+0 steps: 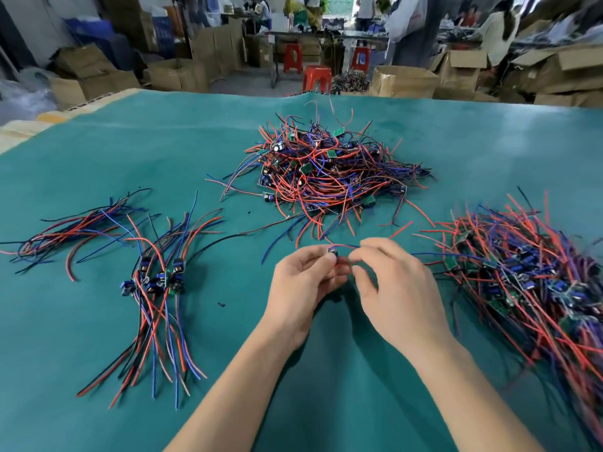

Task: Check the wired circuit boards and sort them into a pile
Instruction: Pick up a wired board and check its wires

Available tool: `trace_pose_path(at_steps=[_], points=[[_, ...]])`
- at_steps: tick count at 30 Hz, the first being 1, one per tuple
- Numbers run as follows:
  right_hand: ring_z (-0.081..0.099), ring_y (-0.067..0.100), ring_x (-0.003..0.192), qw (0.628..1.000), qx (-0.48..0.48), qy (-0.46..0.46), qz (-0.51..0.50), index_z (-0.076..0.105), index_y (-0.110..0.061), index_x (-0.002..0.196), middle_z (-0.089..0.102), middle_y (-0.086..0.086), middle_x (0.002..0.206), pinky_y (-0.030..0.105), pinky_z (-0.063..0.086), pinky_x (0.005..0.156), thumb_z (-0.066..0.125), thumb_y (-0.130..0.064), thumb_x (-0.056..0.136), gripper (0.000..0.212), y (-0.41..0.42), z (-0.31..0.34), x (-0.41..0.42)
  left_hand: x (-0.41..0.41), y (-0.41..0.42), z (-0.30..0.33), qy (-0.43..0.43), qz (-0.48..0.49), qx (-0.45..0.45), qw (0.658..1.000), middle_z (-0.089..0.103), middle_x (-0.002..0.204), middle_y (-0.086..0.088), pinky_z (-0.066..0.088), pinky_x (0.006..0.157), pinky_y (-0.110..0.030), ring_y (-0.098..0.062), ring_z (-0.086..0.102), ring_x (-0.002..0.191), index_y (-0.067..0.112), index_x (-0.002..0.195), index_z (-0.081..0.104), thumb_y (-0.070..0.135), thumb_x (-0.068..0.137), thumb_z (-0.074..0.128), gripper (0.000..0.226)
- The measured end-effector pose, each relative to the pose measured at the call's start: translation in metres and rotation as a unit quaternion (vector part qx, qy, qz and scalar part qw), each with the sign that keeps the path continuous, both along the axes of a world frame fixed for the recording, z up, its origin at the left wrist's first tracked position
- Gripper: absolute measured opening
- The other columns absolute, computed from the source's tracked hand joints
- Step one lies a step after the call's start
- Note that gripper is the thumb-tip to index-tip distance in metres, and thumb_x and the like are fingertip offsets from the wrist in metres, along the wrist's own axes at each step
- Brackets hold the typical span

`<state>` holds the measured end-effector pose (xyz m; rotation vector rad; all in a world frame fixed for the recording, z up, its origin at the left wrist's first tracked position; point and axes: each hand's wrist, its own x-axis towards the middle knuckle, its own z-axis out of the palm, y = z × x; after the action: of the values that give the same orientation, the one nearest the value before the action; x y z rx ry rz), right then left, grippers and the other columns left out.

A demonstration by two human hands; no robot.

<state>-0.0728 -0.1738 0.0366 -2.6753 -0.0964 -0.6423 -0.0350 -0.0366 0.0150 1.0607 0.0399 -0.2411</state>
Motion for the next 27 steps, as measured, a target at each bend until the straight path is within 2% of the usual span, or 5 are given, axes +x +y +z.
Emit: trace_pose_path(at_steps=[11, 13, 16, 19, 27], points=[[0.058, 0.032, 0.117, 0.986, 0.1, -0.087, -0.103, 0.073, -0.021, 0.122, 0.053, 0.01, 0.136, 0.045, 0.047, 0.1, 0.057, -0.042, 0.094, 0.038, -0.029, 0.005, 0.01, -0.001, 0.006, 0.002, 0.035, -0.101, -0.045, 0.993, 0.067, 0.083, -0.012, 0.059, 0.083, -0.033, -0.019, 0.066, 0.075, 0.006, 0.099, 0.071, 0.009, 0.097, 0.054, 0.017], [0.063, 0.025, 0.101, 0.983, 0.131, -0.096, -0.082, 0.073, -0.027, 0.121, 0.052, 0.009, 0.137, 0.041, 0.051, 0.095, 0.064, -0.038, 0.095, 0.03, -0.038, 0.007, 0.012, -0.001, 0.006, 0.003, 0.043, -0.124, -0.042, 0.99, 0.064, 0.079, -0.013, 0.06, 0.077, -0.034, -0.021, 0.067, 0.073, 0.003, 0.098, 0.072, 0.008, 0.098, 0.052, 0.02], [0.058, 0.009, 0.066, 0.954, 0.296, 0.043, 0.027, 0.078, -0.04, 0.102, 0.072, 0.005, 0.11, 0.026, 0.046, 0.07, 0.069, -0.048, 0.083, 0.023, -0.049, 0.012, 0.012, -0.002, 0.005, 0.002, 0.043, -0.16, -0.023, 0.986, 0.062, 0.078, -0.01, 0.058, 0.067, -0.029, -0.019, 0.066, 0.067, 0.001, 0.103, 0.069, 0.01, 0.099, 0.051, 0.021], [0.067, 0.017, 0.075, 0.888, 0.404, 0.174, 0.134, 0.08, -0.041, 0.103, 0.078, -0.001, 0.097, 0.027, 0.045, 0.064, 0.079, -0.037, 0.083, 0.02, -0.053, 0.009, 0.01, -0.003, 0.003, 0.001, 0.024, -0.181, 0.01, 0.983, 0.063, 0.077, -0.008, 0.042, 0.052, -0.019, -0.01, 0.05, 0.052, 0.0, 0.101, 0.068, 0.012, 0.099, 0.052, 0.02], [0.065, 0.009, 0.07, 0.851, 0.459, 0.18, 0.18, 0.083, -0.024, 0.089, 0.077, 0.009, 0.079, 0.019, 0.044, 0.058, 0.078, -0.025, 0.077, 0.013, -0.043, 0.002, 0.01, -0.007, 0.005, -0.001, -0.052, -0.25, 0.023, 0.967, 0.065, 0.08, -0.009, 0.021, 0.047, -0.021, -0.005, 0.025, 0.041, 0.01, 0.08, 0.07, 0.027, 0.095, 0.058, 0.026]])
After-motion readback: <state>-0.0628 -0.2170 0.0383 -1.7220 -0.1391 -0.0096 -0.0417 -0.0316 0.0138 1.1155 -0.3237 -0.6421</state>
